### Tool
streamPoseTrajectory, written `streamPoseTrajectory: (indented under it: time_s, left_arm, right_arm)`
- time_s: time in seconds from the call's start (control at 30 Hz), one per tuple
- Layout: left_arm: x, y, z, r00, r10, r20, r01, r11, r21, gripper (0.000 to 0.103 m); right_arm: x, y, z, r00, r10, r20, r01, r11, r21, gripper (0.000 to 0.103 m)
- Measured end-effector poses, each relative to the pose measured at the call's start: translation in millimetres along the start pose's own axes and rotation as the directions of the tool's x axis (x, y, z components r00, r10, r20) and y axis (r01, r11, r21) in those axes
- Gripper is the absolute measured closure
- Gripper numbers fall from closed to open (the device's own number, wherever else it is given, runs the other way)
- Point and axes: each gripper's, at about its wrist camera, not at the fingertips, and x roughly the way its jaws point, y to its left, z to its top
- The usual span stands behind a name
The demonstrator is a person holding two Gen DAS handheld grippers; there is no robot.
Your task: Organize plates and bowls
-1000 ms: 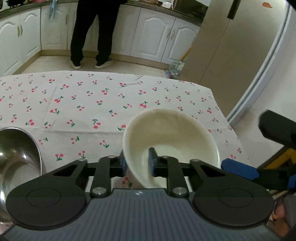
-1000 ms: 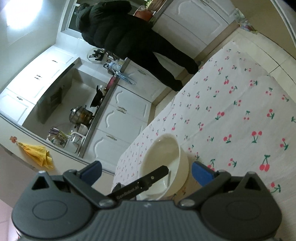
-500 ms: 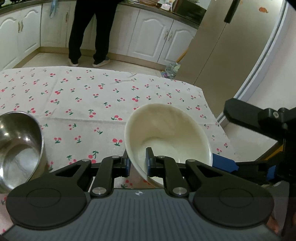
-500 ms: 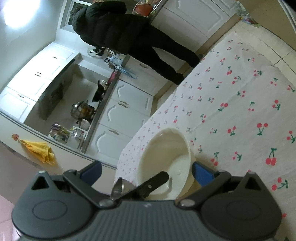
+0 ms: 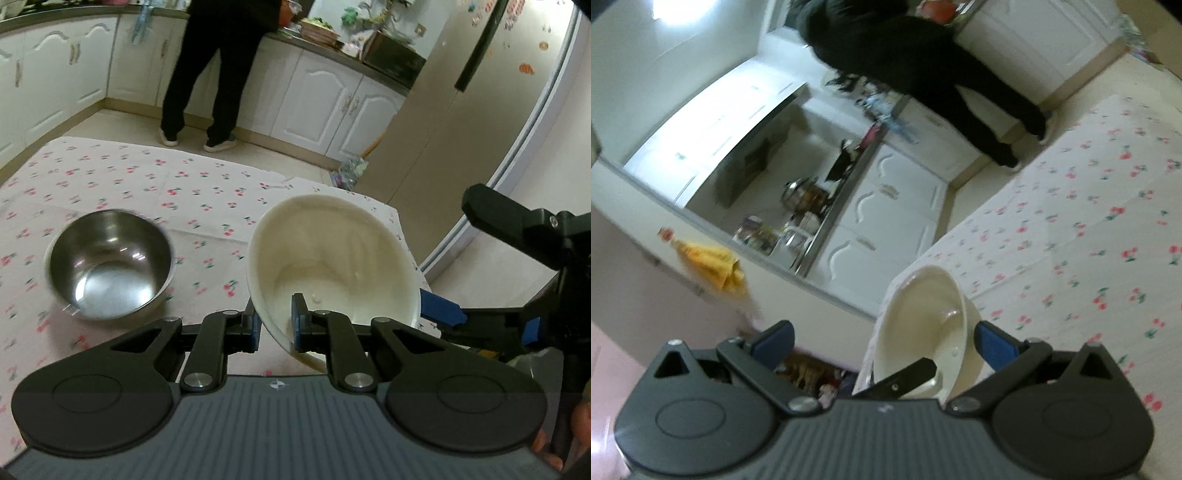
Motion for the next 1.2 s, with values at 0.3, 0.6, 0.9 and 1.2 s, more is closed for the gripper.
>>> streamPoseTrajectory:
  time_s: [0.3, 0.6, 0.9, 1.2]
  left_arm:
    - [-52, 28, -18, 0.999, 0.036, 0.040, -0.034, 0.998, -0.059, 0.089]
    - [-85, 48, -33, 0.996, 0.068, 0.056, -0.061, 0.991, -0.120, 0.089]
    - [-121, 57, -56, 0.992, 0.110, 0.061, -0.098, 0.980, -0.172, 0.087]
    - [-143, 66, -74, 0.989, 0.145, 0.040, -0.133, 0.967, -0.217, 0.085]
  right_arm:
    - [15, 41, -23, 0.989, 0.077, -0.127, -0.089, 0.992, -0.088, 0.000]
    - [26, 72, -49, 0.973, 0.090, -0.211, -0.129, 0.975, -0.180, 0.000]
    - [36, 93, -76, 0.935, 0.145, -0.324, -0.218, 0.955, -0.201, 0.000]
    - [43, 112, -99, 0.887, 0.190, -0.421, -0.293, 0.936, -0.197, 0.000]
